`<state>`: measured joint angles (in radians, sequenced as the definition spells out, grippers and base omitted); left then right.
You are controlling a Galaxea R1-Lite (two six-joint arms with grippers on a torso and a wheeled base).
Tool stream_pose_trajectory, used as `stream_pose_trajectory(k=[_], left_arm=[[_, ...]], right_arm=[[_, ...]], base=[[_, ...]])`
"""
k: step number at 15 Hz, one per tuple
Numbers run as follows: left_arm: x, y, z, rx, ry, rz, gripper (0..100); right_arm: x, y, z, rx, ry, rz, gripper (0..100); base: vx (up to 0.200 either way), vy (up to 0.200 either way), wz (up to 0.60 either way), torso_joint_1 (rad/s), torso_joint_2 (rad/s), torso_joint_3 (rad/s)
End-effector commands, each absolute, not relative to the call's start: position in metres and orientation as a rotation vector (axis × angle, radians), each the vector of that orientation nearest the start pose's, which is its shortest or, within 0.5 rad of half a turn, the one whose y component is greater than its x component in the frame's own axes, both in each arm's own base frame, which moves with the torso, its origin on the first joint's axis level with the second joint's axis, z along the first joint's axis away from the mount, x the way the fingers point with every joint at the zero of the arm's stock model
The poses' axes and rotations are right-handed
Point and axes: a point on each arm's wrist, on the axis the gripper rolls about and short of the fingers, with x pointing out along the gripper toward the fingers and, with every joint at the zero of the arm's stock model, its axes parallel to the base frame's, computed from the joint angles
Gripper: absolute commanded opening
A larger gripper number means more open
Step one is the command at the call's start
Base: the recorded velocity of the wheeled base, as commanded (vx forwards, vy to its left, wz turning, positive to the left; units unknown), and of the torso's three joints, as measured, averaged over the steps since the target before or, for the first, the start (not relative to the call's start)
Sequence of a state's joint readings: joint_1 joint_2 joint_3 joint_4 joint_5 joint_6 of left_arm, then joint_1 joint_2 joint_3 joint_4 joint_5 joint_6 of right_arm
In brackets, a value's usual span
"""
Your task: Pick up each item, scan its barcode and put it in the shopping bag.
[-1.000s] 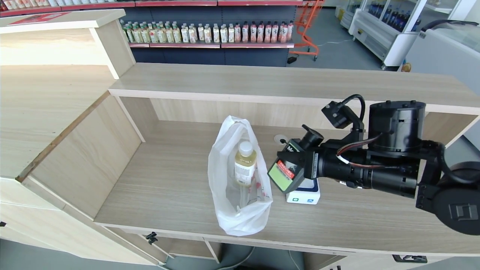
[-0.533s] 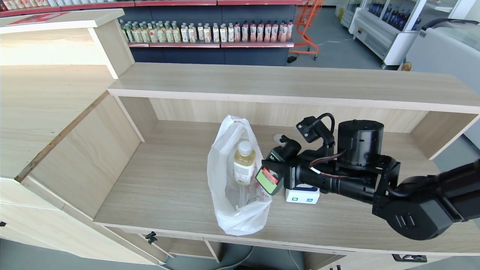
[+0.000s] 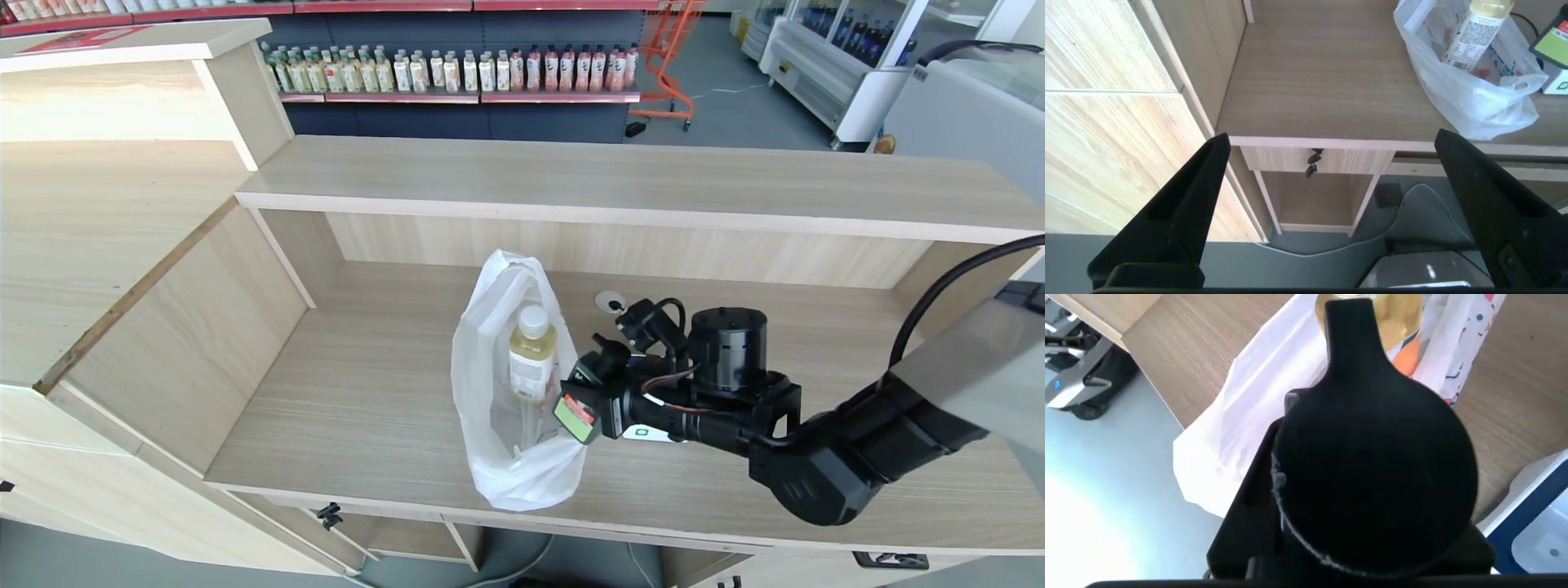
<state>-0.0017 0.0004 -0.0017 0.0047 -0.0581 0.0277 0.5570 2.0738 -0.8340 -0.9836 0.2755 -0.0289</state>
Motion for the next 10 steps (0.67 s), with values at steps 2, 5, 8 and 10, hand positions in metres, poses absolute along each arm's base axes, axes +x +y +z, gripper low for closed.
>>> stream_pose_trajectory(k=[2, 5, 8, 10], left_arm=[[-0.023, -0.001, 0.075, 0.028, 0.002, -0.060, 100], [-0.023, -0.001, 0.075, 0.028, 0.002, -0.060, 100], [-0.023, -0.001, 0.075, 0.028, 0.002, -0.060, 100], [-0.023, -0.001, 0.075, 0.028, 0.002, -0.060, 100]], right_arm=[[0.332, 0.225, 0.063, -0.130, 0.261, 0.872, 0], [0.342, 0.241, 0.054, -0.224, 0.195, 0.922, 0], [0.346, 0.245, 0.042, -0.310, 0.172, 0.936, 0], [0.347, 0.246, 0.033, -0.361, 0.148, 0.942, 0]], base=[[0.000, 0.000, 0.00, 0.000, 0.00, 0.000], [0.000, 0.000, 0.00, 0.000, 0.00, 0.000], [0.000, 0.000, 0.00, 0.000, 0.00, 0.000], [0.000, 0.000, 0.00, 0.000, 0.00, 0.000]])
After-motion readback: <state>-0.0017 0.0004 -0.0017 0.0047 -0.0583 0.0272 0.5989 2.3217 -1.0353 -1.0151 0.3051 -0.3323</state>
